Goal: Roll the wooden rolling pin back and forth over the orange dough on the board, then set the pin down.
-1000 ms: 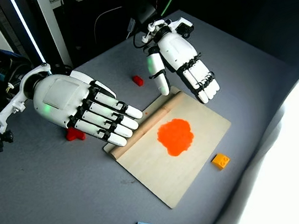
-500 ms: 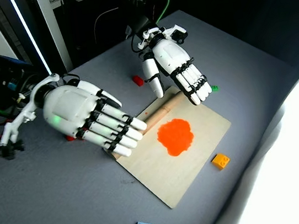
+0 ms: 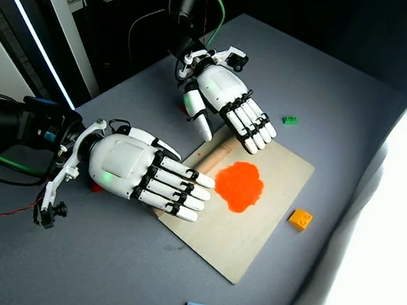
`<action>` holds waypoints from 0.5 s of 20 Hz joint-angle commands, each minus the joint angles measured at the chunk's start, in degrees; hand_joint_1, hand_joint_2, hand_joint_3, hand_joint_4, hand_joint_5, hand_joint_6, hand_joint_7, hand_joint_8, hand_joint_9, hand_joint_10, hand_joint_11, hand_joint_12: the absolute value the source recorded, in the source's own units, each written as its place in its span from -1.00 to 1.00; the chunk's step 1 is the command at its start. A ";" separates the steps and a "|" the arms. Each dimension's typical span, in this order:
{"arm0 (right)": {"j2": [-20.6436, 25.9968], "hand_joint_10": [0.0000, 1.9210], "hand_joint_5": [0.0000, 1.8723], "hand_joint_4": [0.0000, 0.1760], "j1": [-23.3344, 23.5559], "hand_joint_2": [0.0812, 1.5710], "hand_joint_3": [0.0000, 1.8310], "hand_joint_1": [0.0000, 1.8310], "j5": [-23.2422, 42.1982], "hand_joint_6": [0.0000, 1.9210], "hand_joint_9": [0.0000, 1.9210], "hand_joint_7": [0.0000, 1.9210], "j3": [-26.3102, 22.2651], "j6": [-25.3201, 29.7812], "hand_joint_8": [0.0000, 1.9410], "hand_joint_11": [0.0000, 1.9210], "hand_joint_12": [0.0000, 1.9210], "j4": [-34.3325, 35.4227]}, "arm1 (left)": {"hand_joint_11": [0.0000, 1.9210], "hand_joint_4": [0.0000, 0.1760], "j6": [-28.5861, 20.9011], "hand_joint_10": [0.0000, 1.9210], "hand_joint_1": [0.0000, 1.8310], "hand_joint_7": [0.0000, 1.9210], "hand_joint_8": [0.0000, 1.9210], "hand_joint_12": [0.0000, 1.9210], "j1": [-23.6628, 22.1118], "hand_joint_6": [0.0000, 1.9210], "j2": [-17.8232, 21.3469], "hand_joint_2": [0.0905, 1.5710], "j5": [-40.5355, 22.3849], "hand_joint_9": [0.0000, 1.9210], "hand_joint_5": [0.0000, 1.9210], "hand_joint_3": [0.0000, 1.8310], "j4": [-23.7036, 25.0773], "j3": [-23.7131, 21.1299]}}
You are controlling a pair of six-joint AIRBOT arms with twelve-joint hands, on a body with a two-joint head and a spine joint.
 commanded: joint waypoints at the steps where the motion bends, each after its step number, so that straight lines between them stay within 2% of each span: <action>1: -0.16 -1.00 -0.96 -1.00 0.29 1.00 -0.89 -1.00 5.13 -0.99 -1.00 -0.97 0.25 -0.15 -0.99 -1.00 -1.00 -4.42 | -1.00 -1.00 -0.27 -1.00 -1.00 -0.98 -0.99 -1.00 -0.04 -0.99 -0.20 1.00 -5.86 -1.00 -0.96 -0.91 4.54 0.35; 10: -2.54 -1.00 -0.95 -1.00 0.79 1.00 -0.87 -1.00 4.17 -0.99 -1.00 -0.96 2.84 -0.70 -0.99 -1.00 -1.00 -4.42 | -1.00 -1.00 -0.96 -1.00 -1.00 -0.97 -1.00 -1.00 1.05 -1.00 -3.21 1.00 -6.84 -1.00 -0.97 -0.91 4.89 3.52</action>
